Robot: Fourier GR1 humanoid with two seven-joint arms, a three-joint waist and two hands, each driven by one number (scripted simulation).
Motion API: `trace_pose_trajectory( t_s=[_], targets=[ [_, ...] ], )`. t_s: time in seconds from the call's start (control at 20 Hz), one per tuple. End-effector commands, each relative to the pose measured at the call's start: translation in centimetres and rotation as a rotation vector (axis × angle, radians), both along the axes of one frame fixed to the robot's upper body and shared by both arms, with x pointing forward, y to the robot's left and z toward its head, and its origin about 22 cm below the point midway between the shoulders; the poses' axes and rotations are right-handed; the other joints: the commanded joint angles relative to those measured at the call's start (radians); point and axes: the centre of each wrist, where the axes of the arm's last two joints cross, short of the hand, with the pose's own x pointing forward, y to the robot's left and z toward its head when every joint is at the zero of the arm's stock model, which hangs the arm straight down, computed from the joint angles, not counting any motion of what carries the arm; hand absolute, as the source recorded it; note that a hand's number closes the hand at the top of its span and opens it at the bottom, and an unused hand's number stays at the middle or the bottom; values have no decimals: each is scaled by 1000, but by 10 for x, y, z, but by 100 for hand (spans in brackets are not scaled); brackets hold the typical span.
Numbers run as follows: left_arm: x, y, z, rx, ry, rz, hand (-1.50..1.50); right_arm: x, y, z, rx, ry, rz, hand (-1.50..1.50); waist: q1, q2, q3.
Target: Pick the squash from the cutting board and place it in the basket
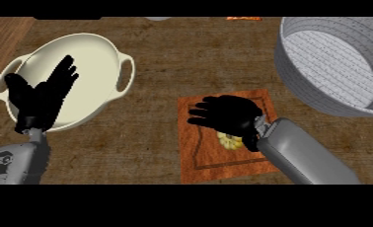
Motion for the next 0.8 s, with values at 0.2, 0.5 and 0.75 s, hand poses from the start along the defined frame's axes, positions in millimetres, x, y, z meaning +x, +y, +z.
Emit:
trace_pose_trajectory(
  t_s=[0.2, 0.5, 0.75],
  targets=[
    [-1, 6, -11, -4, -1, 10, 0, 19, -17, -2, 9, 76, 19, -150, 0, 1, 0],
    [-3, -14, -15, -12, 8, 0, 0, 8, -25, 1, -16, 95, 57, -150, -4, -1, 0],
    [6, 2, -17, 3, -10, 12, 0, 6, -46, -12, -43, 9, 46, -150, -5, 0, 0]
  ],
)
